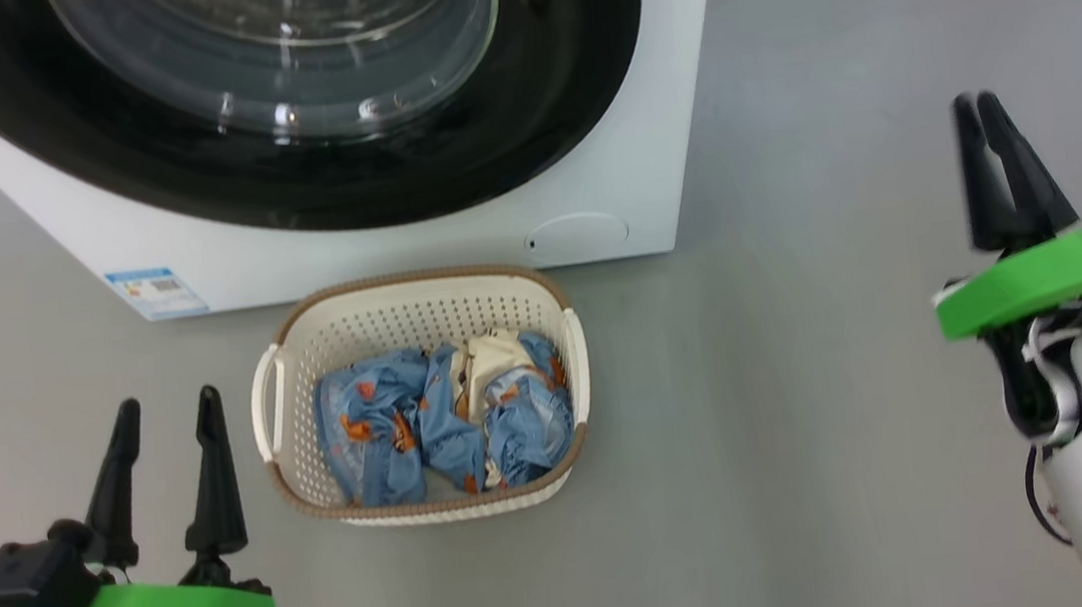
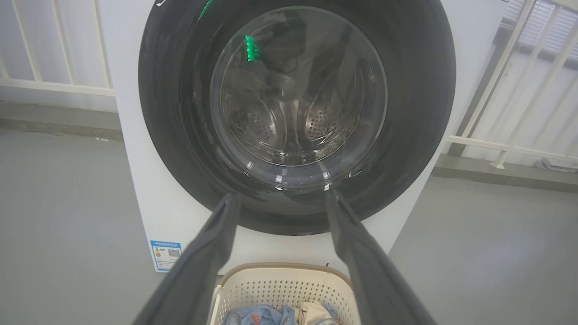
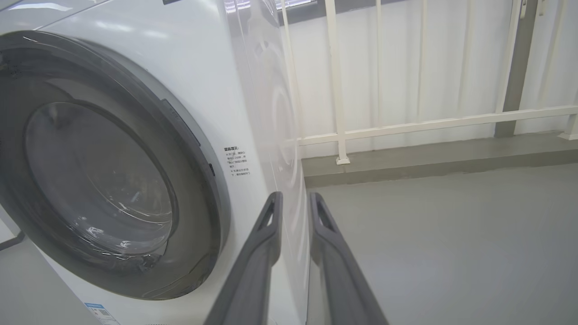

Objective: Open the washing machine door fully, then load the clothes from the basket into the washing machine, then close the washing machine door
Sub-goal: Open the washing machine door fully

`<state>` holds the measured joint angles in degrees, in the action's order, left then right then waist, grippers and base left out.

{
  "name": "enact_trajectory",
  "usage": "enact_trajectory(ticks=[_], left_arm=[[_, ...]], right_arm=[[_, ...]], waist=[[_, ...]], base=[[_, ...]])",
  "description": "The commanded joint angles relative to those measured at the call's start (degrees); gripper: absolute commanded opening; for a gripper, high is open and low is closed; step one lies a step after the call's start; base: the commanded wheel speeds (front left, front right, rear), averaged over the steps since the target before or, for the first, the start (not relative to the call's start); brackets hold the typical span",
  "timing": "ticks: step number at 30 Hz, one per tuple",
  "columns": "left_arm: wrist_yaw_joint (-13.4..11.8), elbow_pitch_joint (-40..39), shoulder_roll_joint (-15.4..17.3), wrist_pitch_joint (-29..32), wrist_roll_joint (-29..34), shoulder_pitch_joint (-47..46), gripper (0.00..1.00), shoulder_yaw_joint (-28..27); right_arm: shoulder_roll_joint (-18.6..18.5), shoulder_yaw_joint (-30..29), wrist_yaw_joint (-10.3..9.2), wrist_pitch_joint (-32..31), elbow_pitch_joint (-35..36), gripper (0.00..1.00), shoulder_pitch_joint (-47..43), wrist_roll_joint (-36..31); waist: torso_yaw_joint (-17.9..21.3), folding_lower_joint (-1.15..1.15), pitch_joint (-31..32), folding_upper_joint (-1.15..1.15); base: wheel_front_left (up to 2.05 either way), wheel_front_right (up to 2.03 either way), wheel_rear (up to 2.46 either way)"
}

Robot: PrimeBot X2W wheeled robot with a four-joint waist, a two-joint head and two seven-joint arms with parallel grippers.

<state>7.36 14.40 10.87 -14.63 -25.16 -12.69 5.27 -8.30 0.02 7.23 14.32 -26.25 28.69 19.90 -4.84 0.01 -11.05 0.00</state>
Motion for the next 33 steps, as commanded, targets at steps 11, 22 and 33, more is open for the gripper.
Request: enact_trajectory(ticks=[11,22,33], left_arm=[[0.1,-4.1,2.2,-0.4,-1.1,-4.4,1.0,-1.5],[0.1,-6.4,1.9,-0.4,-2.3,-6.7,1.0,-1.0],[0.1,-6.8,1.4,-0.4,-2.6,-7.7,1.0,-0.3]], right_arm=[[-2.8,3.6,0.25,-3.4,-4.6,0.0,13.2,20.5],[-6.7,8.6,0.25,-15.4,-5.8,0.0,25.4,42.8],[-8.2,9.0,0.25,-28.4,-7.1,0.0,33.5,59.0]], waist=[[-3.1,-0.01,-7.7,0.0],[-5.2,-0.01,-13.4,0.0],[-6.6,-0.01,-15.8,0.0]], base=[[0.0,0.0,0.0],[0.0,0.0,0.0],[0.0,0.0,0.0]])
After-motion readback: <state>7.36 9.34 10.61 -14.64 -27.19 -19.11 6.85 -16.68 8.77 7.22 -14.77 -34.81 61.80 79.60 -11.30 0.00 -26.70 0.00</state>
